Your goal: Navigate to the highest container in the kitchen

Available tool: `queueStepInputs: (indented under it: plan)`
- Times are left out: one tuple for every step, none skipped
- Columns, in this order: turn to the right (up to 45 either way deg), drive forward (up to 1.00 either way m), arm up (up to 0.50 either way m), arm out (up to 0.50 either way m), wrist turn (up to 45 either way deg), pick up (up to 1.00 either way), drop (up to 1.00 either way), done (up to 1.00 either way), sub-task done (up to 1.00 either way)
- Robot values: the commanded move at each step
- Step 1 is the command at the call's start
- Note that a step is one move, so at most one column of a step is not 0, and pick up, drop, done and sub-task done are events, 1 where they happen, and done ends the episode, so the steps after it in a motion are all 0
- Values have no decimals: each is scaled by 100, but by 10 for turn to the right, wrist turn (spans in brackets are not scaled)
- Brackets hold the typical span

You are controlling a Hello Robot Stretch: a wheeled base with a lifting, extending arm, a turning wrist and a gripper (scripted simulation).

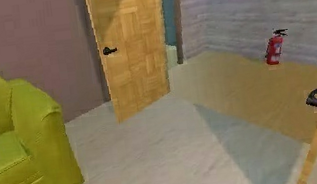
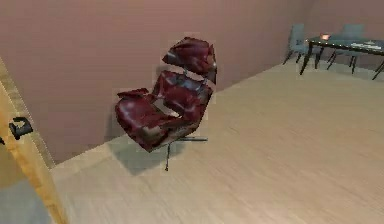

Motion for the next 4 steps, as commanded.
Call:
queueStepInputs:
  plan:
    - [0,100,0,0,0,0,0,0,0]
    - [300,0,0,0,0,0,0,0,0]
    - [0,5,0,0,0,0,0,0,0]
    - [30,0,0,0,0,0,0,0,0]
